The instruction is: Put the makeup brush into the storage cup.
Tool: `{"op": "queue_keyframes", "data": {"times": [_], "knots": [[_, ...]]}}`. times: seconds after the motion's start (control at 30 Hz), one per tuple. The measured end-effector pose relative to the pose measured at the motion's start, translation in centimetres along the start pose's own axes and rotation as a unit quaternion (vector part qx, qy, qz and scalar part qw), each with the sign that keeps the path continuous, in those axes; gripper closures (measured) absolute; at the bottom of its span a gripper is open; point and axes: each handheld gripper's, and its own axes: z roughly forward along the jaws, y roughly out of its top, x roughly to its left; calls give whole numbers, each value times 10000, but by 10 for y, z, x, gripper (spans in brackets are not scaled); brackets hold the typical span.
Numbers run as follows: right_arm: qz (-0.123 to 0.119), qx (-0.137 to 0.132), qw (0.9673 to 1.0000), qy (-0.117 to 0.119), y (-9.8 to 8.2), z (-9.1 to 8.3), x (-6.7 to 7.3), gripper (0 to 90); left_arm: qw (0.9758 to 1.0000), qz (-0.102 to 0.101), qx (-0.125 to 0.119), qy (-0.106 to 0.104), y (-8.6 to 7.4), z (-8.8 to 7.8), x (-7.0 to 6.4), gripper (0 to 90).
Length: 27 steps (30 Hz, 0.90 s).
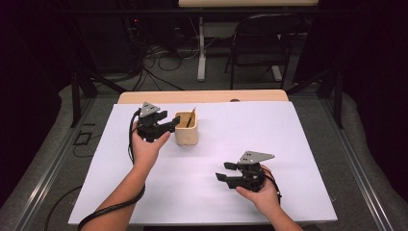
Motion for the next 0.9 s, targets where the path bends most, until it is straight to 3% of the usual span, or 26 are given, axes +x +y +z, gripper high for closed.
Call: {"op": "queue_keyframes", "data": {"times": [0.43, 0.9], "knots": [[10, -27, 10000, -5, 0, 0, 0, 452, 9995, 114, 102, -273, -7, -21, -7, 422], [-25, -32, 10000, -22, 0, 0, 1, 451, 9979, 139, 220, -594, -30, -35, -15, 424]]}}
